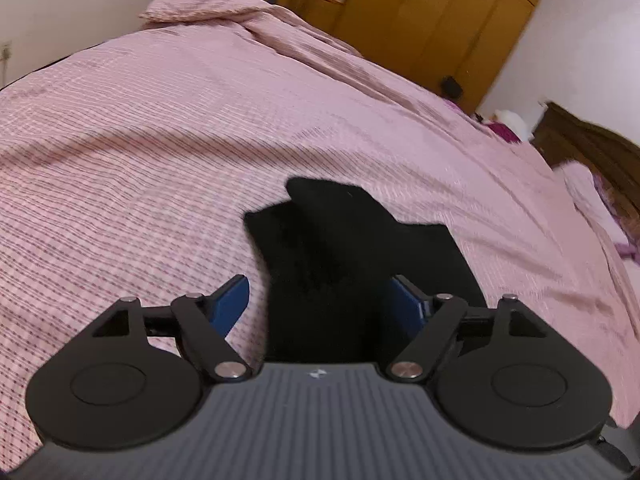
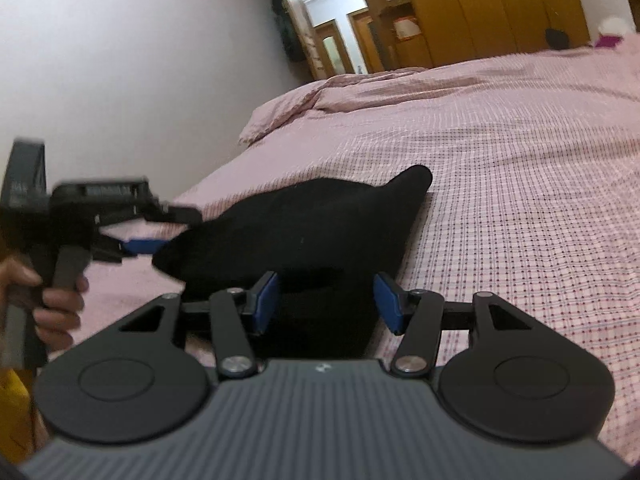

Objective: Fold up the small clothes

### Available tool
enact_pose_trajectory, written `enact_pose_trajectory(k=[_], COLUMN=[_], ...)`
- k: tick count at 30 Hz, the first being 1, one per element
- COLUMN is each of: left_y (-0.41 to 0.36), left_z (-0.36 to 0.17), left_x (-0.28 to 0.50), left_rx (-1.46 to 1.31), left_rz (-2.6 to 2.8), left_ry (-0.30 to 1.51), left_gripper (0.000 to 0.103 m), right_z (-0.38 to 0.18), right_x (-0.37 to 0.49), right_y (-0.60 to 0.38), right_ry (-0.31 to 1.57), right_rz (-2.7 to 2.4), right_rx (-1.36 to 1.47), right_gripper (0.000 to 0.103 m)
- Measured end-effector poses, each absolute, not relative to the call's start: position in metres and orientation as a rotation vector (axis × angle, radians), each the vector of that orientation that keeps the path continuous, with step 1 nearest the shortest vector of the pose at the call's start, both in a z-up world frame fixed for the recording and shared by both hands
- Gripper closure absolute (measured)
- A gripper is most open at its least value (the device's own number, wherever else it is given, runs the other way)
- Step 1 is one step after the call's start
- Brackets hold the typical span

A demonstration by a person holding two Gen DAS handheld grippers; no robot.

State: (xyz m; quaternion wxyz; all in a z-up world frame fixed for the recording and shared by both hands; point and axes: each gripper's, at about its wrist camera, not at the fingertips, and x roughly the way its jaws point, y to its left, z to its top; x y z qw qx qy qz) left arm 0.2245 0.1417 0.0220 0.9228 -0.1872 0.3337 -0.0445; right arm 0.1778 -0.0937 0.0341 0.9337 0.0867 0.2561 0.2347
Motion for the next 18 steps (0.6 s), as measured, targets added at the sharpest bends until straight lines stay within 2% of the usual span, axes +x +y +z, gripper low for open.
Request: enact_pose_trajectory(k=[4,5,6,7,9,11,13,16,18], left_y=[0.131,0.132,0.133,0.134,0.138,0.139,0.140,0.144,0.144], left_z=[0.006,0.002,-0.003,-0.005,-0.004,0.004,0.010,0.003,-0.014], left_x=[0.229,0.230,0.232,0.233,0.228,0.217,0.202,0.187,0.190], left_rx=[-0.375,-0.390,-0.409,-0.433,-0.483,-0.487,-0.463,-0.435,-0.433], left_rz=[-0.083,-0.084,-0.089,-0.106,-0.105,-0.104,-0.075,-0.048,-0.029], left_ry=[0.723,0.720,0.717,0.718,0.690,0.651,0.625,0.639,0.700], left_gripper=[0.022,0.026,0.035,0.062,0.072,0.081,0.092,0.093,0.093], right_z=[0.024,0.021,0.019,0.018,0.018,0.023,0.031,0.034,0.022], right_x=[0.178,0.179,0.180,0.182,0.186,0.187,0.182,0.172,0.173], right_y=[-0.088,-0.086,-0.084,-0.083,-0.082,-0.080,-0.079,-0.079,-0.077], right_ry=[0.578,0.582,0.578,0.570,0.540,0.501,0.465,0.447,0.500], right_rz=[0.476,0.475,0.471,0.465,0.455,0.462,0.476,0.494,0.500], right_rx=[0.170,0.165,0.161,0.159,0.161,0.151,0.143,0.110,0.073], right_gripper=[0.047,0.047,0.047,0.047,0.049,0.078,0.083,0.085,0.085])
